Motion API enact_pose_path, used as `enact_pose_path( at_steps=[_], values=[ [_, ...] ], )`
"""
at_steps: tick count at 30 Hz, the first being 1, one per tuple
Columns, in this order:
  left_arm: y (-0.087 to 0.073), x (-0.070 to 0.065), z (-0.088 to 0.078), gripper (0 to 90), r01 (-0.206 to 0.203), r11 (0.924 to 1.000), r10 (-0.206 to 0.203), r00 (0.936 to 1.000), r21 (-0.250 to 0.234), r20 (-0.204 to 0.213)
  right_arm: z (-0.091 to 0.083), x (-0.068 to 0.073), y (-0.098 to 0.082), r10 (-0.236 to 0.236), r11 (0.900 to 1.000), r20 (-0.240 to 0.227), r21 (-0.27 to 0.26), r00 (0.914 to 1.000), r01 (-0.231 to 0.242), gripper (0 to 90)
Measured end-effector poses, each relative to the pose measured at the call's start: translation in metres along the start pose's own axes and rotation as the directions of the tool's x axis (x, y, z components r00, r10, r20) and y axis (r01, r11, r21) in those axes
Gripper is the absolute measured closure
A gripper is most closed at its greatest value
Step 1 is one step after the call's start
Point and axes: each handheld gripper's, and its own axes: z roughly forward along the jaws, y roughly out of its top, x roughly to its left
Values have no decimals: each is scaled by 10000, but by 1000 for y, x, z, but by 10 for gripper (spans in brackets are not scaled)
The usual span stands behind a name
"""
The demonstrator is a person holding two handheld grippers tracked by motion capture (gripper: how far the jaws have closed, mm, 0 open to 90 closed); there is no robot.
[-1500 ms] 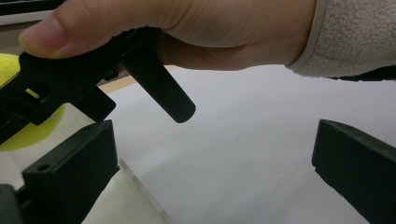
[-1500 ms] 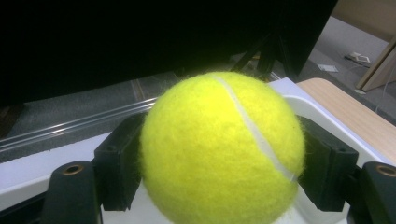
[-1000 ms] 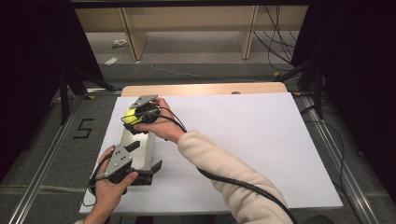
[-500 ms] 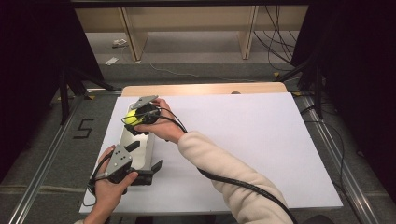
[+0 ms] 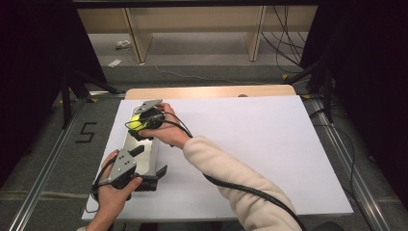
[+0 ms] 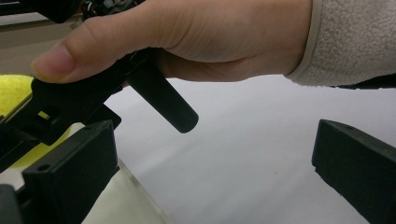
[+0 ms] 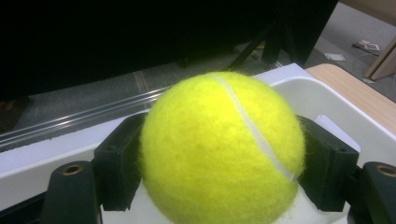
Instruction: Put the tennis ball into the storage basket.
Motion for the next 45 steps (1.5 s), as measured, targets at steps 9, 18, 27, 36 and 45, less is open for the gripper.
enact_pose_path(
  at_steps=[9,18,27,36,45],
  values=[
    [0,0,0,0,-46,10000,46,10000,32,13,-1,0,-1,-11,10000,49,28,10000,10,264],
    [0,0,0,0,-62,10000,62,10000,28,8,1,2,-2,-37,10000,35,36,10000,37,264],
    [0,0,0,0,-50,10000,50,10000,26,6,3,3,-5,-114,9998,-14,136,9999,114,264],
    [0,0,0,0,-52,10000,52,10000,40,-4,5,3,-8,-64,9998,0,189,10000,64,264],
    [0,-1,0,0,-59,10000,59,10000,10,-14,8,4,-10,-97,9992,-162,374,9998,103,263]
  ],
)
